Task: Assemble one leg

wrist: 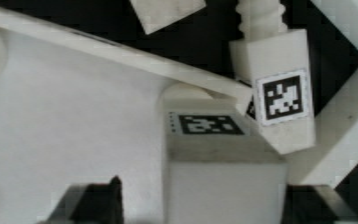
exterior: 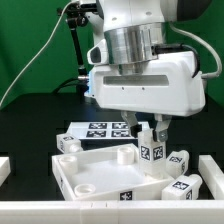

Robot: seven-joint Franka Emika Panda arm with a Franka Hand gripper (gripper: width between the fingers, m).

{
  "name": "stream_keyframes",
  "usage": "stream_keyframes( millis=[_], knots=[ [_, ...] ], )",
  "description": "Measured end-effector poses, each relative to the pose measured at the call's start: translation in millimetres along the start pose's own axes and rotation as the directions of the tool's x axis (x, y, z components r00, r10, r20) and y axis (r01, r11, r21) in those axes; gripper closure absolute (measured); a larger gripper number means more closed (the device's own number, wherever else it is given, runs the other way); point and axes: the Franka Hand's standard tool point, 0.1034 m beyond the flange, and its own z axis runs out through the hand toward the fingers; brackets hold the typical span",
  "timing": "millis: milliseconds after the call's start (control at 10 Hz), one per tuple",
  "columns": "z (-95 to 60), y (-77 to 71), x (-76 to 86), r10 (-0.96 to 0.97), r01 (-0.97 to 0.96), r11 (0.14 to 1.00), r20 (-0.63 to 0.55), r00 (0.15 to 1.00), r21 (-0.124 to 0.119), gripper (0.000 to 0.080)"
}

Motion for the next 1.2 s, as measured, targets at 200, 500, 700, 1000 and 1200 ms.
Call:
stream_keyframes(
  millis=[200, 500, 700, 1000, 1200],
  knots=[
    [-0.2, -4.0, -3.2, -0.121, 0.121, 0.993, 0.002, 0.993, -0.002, 0.0192],
    [0.1, -3.7, -3.2, -0.340, 0.340, 0.940, 0.002, 0.940, -0.003, 0.0152],
    [0.5, -5.2, -5.1, -0.578, 0.578, 0.816, 0.001, 0.816, -0.024, 0.0150],
    [0.6, -5.2, -3.6, -0.799, 0.799, 0.601, 0.007, 0.601, -0.027, 0.0150],
    [1.7, -7.2, -4.9, -0.885, 0.885, 0.464, 0.012, 0.465, -0.044, 0.0150]
  ],
)
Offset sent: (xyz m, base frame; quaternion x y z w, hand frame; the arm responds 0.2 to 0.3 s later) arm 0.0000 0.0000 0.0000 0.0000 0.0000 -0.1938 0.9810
